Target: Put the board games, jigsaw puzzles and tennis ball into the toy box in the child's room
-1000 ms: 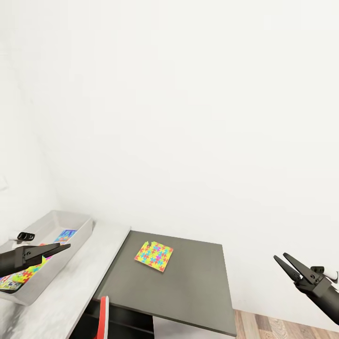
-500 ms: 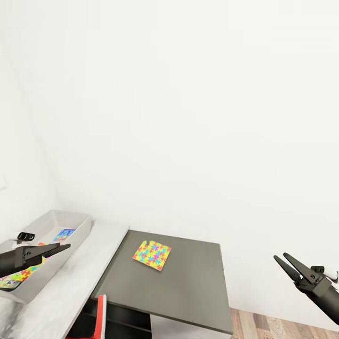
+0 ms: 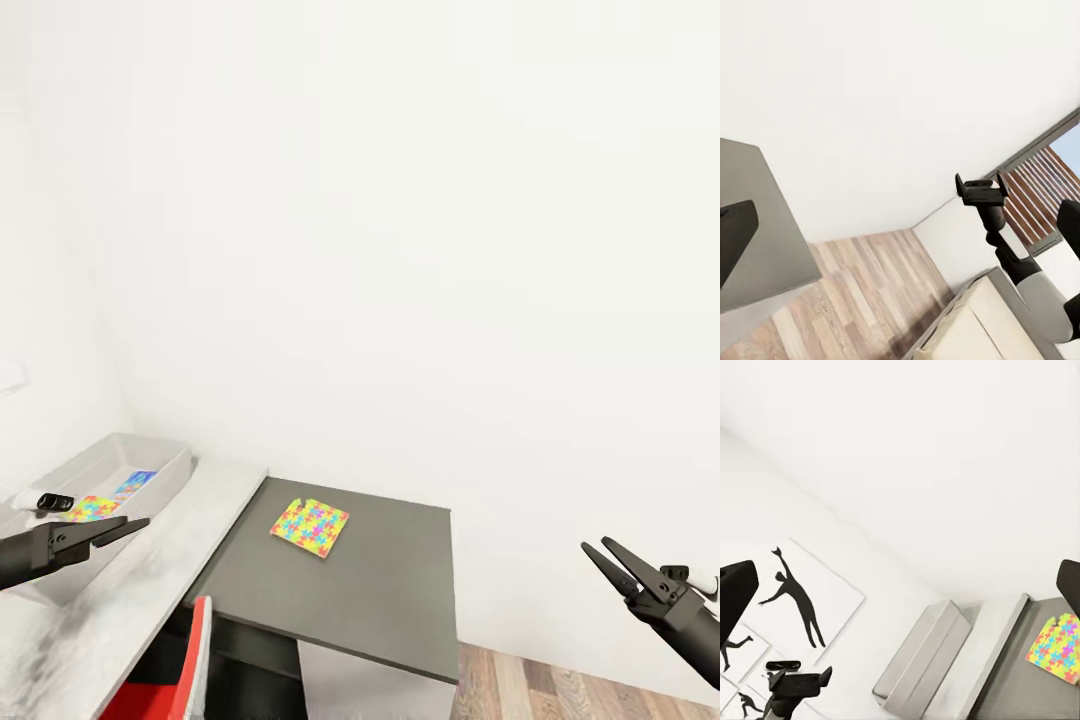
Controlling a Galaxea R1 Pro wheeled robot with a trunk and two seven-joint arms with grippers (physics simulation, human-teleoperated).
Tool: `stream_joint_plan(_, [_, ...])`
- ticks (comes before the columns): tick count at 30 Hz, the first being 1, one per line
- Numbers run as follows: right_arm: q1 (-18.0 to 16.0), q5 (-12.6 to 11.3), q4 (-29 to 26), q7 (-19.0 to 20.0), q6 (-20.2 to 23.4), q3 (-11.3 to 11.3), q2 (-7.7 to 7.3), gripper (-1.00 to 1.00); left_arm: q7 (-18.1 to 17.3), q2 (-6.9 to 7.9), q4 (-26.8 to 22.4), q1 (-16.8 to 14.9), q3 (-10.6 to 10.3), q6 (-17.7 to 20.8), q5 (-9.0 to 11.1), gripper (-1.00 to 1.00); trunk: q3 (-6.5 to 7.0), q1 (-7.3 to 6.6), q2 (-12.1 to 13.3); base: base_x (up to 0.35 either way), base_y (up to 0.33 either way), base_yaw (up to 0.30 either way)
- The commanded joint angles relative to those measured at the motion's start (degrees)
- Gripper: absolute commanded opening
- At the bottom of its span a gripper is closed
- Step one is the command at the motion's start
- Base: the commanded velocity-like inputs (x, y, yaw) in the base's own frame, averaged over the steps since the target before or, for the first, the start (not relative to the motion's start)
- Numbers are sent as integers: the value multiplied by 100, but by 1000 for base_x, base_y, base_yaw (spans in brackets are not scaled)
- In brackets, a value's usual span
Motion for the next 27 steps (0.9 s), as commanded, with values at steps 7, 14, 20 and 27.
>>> stream_joint_plan(7, [3,-27,-2,-3,29,3,-2,100,-22,1,-1,-2,-3,61,-5,100,22,0,-3,-181,-143,225])
stream_joint_plan(14, [3,-27,-3,-3,28,7,-2,100,-22,1,-1,-2,0,61,-5,100,46,0,-3,-178,-25,262])
stream_joint_plan(20, [3,-27,-3,-4,28,9,-2,100,-22,1,-1,-2,-1,61,-10,100,61,0,-3,-178,-4,275])
stream_joint_plan(27, [3,-27,-3,-9,28,13,-2,100,-22,1,-1,-2,-2,61,-9,100,64,0,-3,-178,0,285])
